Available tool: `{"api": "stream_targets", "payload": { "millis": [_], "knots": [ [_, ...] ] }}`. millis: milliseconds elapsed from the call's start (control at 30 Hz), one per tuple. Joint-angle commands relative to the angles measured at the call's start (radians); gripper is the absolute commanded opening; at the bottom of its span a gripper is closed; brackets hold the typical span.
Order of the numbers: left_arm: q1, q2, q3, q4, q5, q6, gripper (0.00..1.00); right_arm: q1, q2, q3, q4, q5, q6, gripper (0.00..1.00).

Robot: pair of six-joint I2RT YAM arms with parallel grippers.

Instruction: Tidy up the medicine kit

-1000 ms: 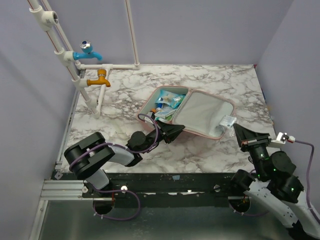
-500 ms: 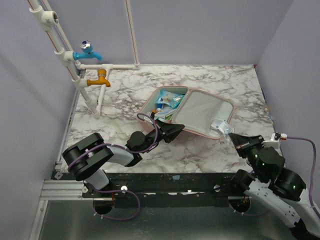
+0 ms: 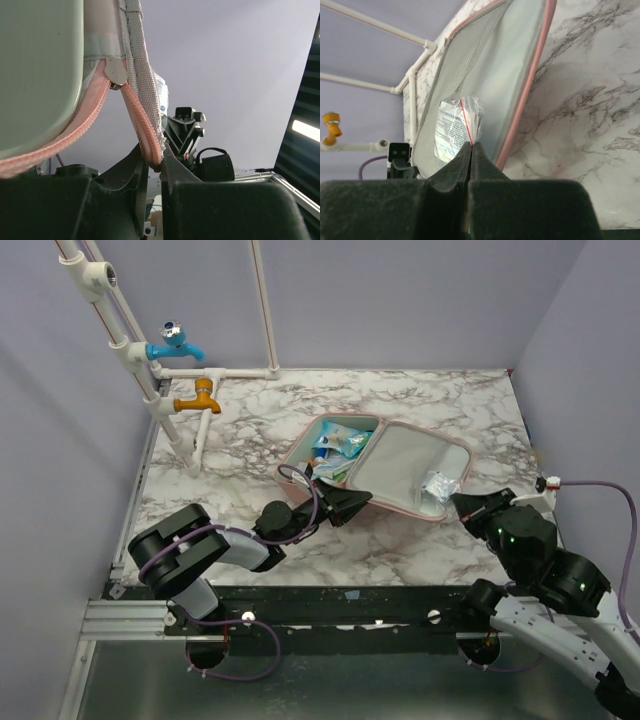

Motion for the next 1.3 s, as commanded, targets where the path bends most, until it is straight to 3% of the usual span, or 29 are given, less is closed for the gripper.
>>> {"api": "stream_targets", "payload": {
  "millis": [0, 167, 233, 267, 567, 1067, 1267],
  "knots": [
    [0.0, -0.011, 0.046, 0.205, 0.06, 0.033, 0.0, -0.001, 0.078, 0.062, -0.01, -0.011, -0.112, 0.01],
    [0.003, -0.014, 0.044, 0.205, 0.068, 0.034, 0.0, -0.001, 0.138, 0.09, -0.033, -0.025, -0.141, 0.01],
    [0.005, -0.015, 0.043, 0.205, 0.071, 0.032, 0.0, -0.002, 0.135, 0.093, -0.037, -0.023, -0.147, 0.07],
    [0.006, -0.016, 0.04, 0.205, 0.07, 0.03, 0.0, -0.001, 0.132, 0.095, -0.042, -0.018, -0.146, 0.15],
    [0.017, -0.017, 0.038, 0.206, 0.081, 0.027, 0.0, -0.001, 0.096, 0.103, -0.087, 0.017, -0.127, 0.34],
    [0.02, -0.015, 0.061, 0.205, 0.108, 0.037, 0.0, -0.002, 0.116, 0.037, 0.008, 0.015, -0.111, 0.37],
    [0.02, -0.013, 0.06, 0.205, 0.118, 0.044, 0.0, -0.002, 0.125, 0.009, 0.071, 0.031, -0.127, 0.21]
  ]
}}
